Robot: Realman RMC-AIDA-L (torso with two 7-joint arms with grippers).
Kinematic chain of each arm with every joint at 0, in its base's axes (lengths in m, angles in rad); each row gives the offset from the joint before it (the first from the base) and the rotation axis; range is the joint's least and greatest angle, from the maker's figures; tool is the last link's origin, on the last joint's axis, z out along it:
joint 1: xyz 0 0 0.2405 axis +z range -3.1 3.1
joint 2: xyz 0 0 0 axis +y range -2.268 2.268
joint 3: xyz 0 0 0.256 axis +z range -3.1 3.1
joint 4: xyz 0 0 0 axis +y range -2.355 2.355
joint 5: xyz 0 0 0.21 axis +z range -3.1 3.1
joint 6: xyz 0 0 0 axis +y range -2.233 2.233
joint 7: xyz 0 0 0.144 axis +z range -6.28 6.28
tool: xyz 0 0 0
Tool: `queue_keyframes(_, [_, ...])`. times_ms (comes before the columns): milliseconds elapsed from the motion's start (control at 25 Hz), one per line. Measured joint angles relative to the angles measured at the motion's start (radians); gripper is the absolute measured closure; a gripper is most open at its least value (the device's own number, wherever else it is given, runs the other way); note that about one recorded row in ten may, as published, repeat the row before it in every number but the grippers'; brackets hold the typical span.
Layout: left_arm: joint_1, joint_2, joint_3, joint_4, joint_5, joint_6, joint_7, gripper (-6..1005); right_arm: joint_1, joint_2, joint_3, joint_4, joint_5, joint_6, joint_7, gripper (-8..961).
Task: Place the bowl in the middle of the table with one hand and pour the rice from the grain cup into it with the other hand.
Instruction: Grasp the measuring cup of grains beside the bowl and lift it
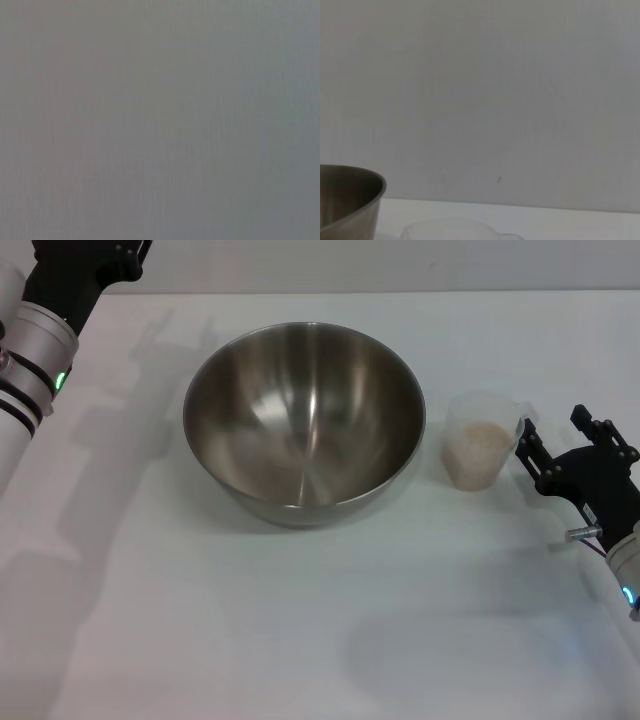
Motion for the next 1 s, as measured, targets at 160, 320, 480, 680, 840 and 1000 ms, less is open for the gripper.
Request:
queue_keyframes(160, [-0.003, 0.0, -0.006, 0.0, 0.0, 0.0, 0.0, 418, 0.003, 0.0, 0.0, 0.0, 0.0, 0.0, 0.0, 282])
queue_keyframes(320, [-0.004, 0.0, -0.01, 0.0, 0.0, 0.0, 0.0, 419, 0.008, 0.0, 0.0, 0.0, 0.0, 0.0, 0.0, 283])
queue_keyframes(480, [-0.004, 0.0, -0.011, 0.0, 0.0, 0.0, 0.0, 419, 0.013, 0.0, 0.0, -0.002, 0.0, 0.001, 0.001, 284])
queue_keyframes(680, [-0.004, 0.001, -0.011, 0.0, 0.001, 0.001, 0.0, 419, 0.023, 0.0, 0.0, -0.004, -0.001, 0.017, 0.001, 285])
queue_keyframes(840, [-0.004, 0.002, -0.012, 0.0, 0.001, 0.005, 0.0, 419, 0.034, 0.0, -0.006, -0.007, -0.006, 0.04, 0.001, 286])
queue_keyframes(1000, [-0.004, 0.002, -0.018, 0.0, 0.001, 0.016, 0.0, 420, 0.042, -0.002, -0.004, -0.009, -0.007, 0.055, 0.002, 344])
